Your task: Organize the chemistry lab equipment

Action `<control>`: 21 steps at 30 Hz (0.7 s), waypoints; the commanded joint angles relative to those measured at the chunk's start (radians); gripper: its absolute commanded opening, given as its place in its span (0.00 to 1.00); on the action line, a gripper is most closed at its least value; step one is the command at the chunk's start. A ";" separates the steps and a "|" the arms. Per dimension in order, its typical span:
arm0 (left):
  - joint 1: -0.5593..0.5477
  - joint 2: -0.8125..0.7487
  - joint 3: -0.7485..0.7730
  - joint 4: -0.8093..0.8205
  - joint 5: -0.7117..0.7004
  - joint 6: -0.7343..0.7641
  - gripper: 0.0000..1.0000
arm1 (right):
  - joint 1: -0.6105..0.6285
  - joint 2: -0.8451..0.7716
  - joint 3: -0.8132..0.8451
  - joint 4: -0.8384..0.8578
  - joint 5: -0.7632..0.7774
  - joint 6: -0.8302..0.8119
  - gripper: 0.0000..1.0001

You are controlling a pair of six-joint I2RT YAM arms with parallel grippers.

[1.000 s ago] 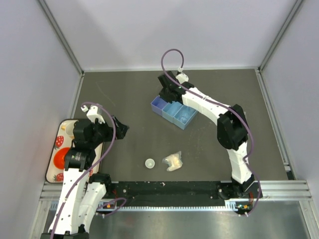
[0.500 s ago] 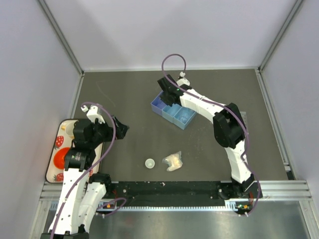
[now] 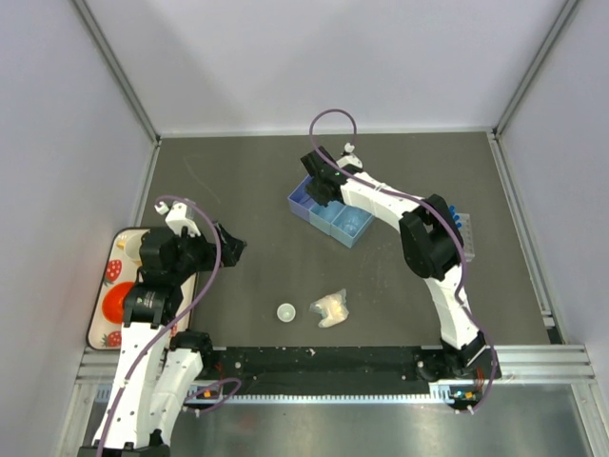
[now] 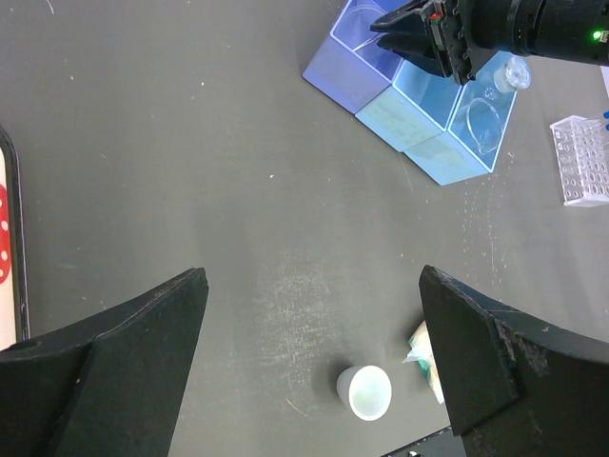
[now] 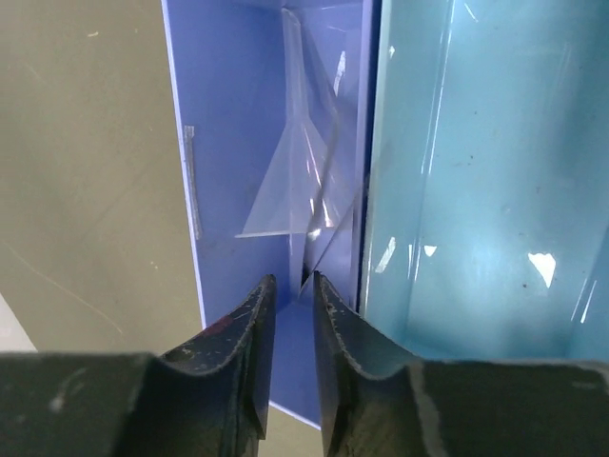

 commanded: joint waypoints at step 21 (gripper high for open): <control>-0.017 0.072 0.031 0.012 0.081 0.072 0.93 | 0.000 -0.399 -0.054 0.002 0.032 -0.322 0.28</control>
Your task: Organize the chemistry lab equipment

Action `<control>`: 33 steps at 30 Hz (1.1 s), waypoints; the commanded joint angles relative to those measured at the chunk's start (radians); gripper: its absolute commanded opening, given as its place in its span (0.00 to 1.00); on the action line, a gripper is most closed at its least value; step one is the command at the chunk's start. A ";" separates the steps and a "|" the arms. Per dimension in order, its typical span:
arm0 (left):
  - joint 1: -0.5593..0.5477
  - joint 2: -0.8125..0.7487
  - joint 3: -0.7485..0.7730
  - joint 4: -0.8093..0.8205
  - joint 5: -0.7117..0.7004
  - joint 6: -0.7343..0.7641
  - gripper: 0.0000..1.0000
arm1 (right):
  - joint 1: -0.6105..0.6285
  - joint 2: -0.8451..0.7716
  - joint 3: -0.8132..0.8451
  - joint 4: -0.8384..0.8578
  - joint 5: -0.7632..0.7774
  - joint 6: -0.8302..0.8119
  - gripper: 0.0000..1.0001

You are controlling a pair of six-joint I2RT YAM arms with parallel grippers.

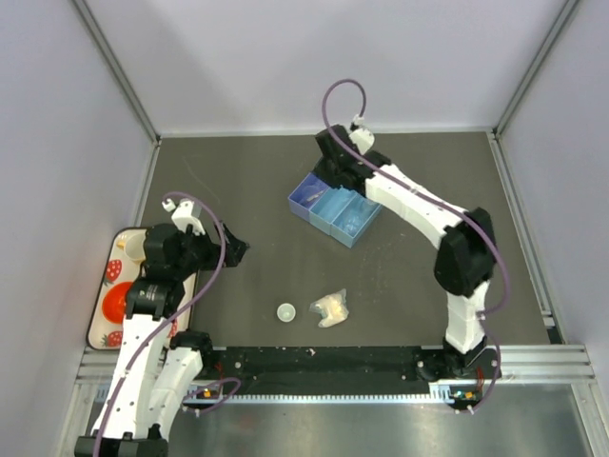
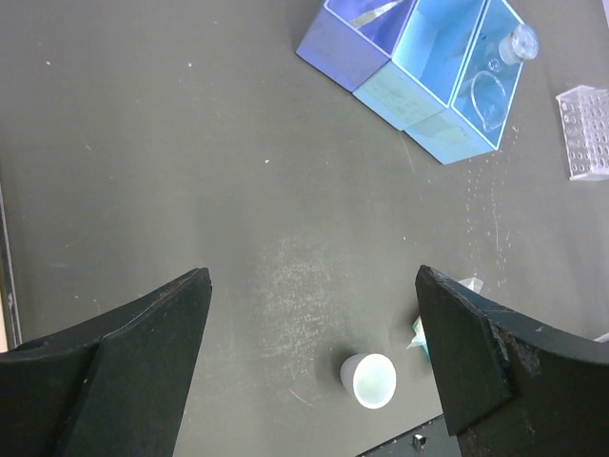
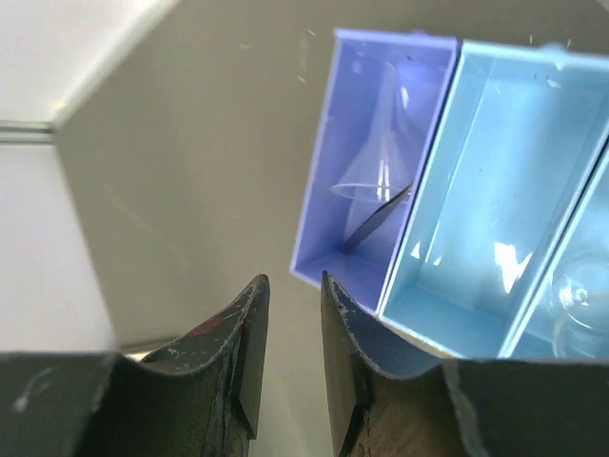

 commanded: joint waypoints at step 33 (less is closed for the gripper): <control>-0.842 0.557 0.138 -0.215 -0.655 -0.426 0.79 | 0.137 -1.042 -0.830 -0.043 -0.099 -0.677 0.30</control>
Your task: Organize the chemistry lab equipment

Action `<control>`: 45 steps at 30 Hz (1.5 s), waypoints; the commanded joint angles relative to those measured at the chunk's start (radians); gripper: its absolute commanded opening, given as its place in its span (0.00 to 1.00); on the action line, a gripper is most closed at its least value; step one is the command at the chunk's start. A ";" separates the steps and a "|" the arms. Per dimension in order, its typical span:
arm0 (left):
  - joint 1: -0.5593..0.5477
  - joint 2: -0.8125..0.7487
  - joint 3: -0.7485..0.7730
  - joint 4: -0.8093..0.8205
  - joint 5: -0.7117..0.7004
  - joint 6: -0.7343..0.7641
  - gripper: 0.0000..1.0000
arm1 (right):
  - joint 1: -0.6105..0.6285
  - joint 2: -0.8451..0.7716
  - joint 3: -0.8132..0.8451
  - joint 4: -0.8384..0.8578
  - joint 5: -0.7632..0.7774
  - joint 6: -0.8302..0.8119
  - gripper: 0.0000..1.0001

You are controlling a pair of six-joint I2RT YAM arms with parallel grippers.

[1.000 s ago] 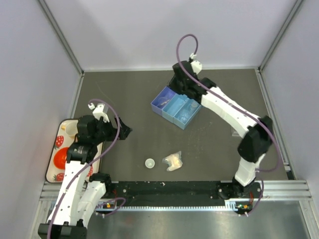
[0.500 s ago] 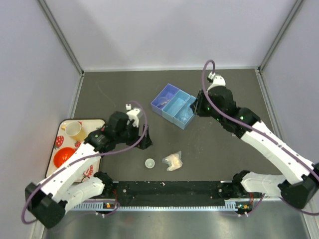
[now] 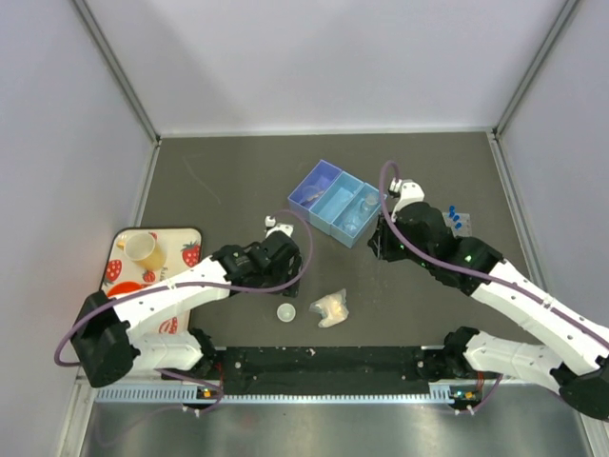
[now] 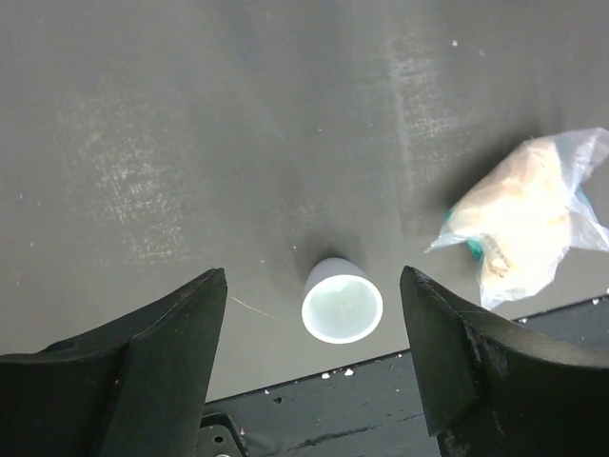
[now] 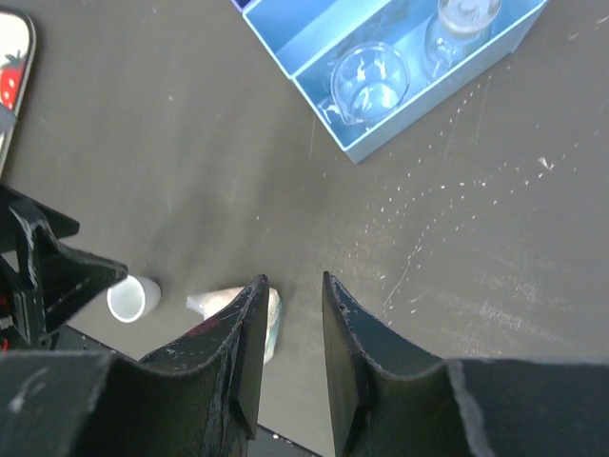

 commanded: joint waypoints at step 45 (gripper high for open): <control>-0.115 0.107 -0.148 0.082 -0.093 -0.291 0.00 | 0.049 -0.038 -0.138 0.030 0.036 -0.014 0.28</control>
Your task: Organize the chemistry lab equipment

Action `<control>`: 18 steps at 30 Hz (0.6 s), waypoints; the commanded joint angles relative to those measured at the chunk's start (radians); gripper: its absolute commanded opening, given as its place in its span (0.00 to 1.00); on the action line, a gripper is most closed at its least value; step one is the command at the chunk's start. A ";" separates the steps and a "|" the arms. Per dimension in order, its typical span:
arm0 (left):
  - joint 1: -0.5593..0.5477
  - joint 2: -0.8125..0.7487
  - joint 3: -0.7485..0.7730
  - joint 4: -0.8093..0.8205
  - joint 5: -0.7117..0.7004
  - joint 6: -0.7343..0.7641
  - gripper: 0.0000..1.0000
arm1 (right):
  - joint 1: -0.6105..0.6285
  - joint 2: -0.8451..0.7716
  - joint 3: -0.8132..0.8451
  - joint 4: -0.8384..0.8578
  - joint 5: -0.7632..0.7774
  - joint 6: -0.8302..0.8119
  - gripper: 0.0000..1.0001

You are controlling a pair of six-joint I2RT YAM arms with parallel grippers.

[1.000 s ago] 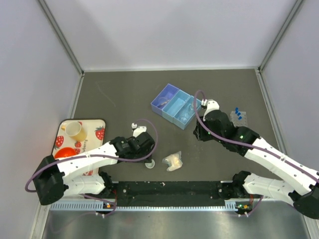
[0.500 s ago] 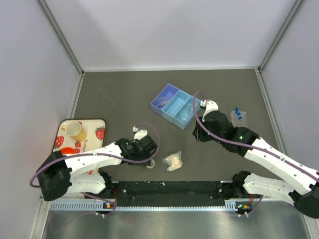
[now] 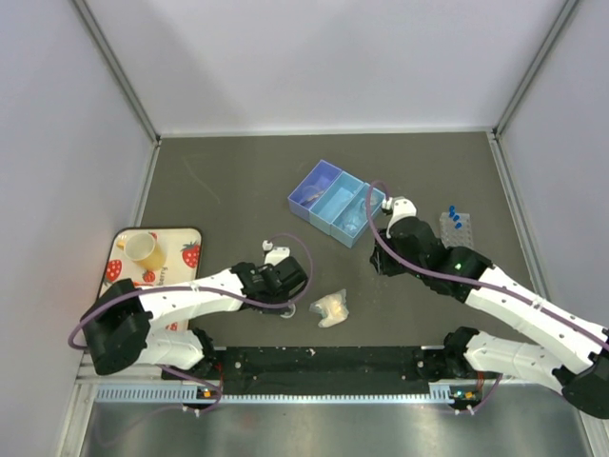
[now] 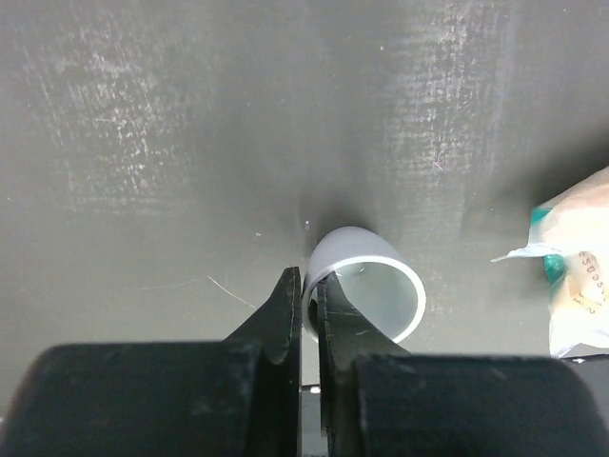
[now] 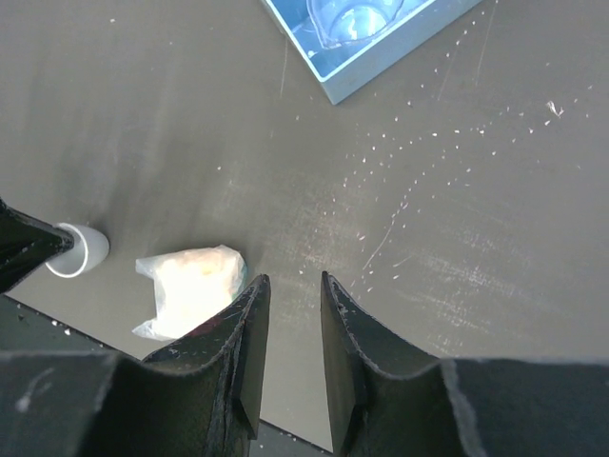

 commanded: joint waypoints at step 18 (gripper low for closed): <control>0.052 0.118 0.693 -0.201 -0.183 0.316 0.00 | 0.011 -0.044 -0.023 0.028 0.076 0.008 0.26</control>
